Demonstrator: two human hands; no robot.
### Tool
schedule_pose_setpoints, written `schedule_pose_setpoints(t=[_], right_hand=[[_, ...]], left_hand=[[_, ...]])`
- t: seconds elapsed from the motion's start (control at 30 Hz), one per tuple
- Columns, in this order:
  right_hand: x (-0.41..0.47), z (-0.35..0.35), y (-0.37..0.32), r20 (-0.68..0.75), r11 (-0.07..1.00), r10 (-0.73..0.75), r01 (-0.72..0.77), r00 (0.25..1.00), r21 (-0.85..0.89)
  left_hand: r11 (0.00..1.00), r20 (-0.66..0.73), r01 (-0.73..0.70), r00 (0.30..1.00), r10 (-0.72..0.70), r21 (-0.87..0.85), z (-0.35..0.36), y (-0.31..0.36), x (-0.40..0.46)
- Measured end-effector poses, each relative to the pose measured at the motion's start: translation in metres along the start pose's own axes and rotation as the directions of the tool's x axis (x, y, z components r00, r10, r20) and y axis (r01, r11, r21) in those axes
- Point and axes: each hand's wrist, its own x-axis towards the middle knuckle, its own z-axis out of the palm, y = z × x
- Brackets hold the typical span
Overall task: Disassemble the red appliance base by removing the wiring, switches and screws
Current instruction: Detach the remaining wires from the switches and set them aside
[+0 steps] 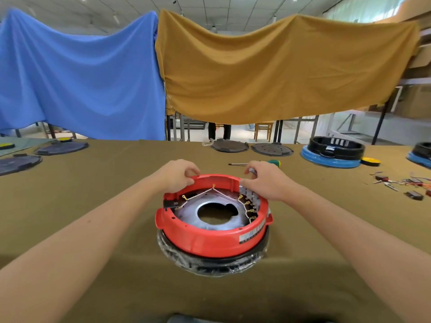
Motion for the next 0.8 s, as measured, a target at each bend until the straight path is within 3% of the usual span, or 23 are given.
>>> schedule_pose_setpoints(t=[0.1, 0.17, 0.27, 0.37, 0.53, 0.7, 0.8], right_hand=[[0.01, 0.003, 0.006, 0.016, 1.0, -0.024, 0.024, 1.0, 0.006], [0.015, 0.005, 0.01, 0.046, 1.0, -0.023, 0.023, 0.999, 0.01], [0.021, 0.008, 0.017, 0.077, 0.997, -0.007, 0.002, 0.997, 0.073], [0.023, 0.012, 0.017, 0.065, 0.996, 0.041, -0.045, 0.997, 0.074], [0.015, 0.009, 0.014, 0.072, 0.995, 0.084, -0.079, 0.994, -0.064], [0.008, -0.004, 0.023, 0.112, 0.99, 0.132, -0.126, 0.985, -0.065], [0.011, -0.001, 0.025, 0.022, 0.994, 0.104, -0.103, 0.994, -0.043]], left_hand=[[0.97, -0.043, 0.044, 0.997, -0.056, -0.238, 0.007, 0.0, 0.005], [0.902, 0.025, 0.181, 0.982, -0.187, -0.392, 0.004, -0.002, -0.003], [0.875, 0.202, 0.371, 0.925, -0.321, -0.311, -0.006, -0.007, -0.027], [0.855, 0.309, 0.422, 0.891, -0.331, -0.3, -0.008, -0.008, -0.049], [0.859, 0.157, 0.346, 0.938, -0.308, -0.379, -0.002, -0.001, -0.037], [0.865, -0.075, 0.107, 0.984, -0.164, -0.491, 0.007, -0.001, -0.015], [0.782, -0.126, 0.144, 0.953, -0.274, -0.606, 0.01, 0.0, -0.009]])
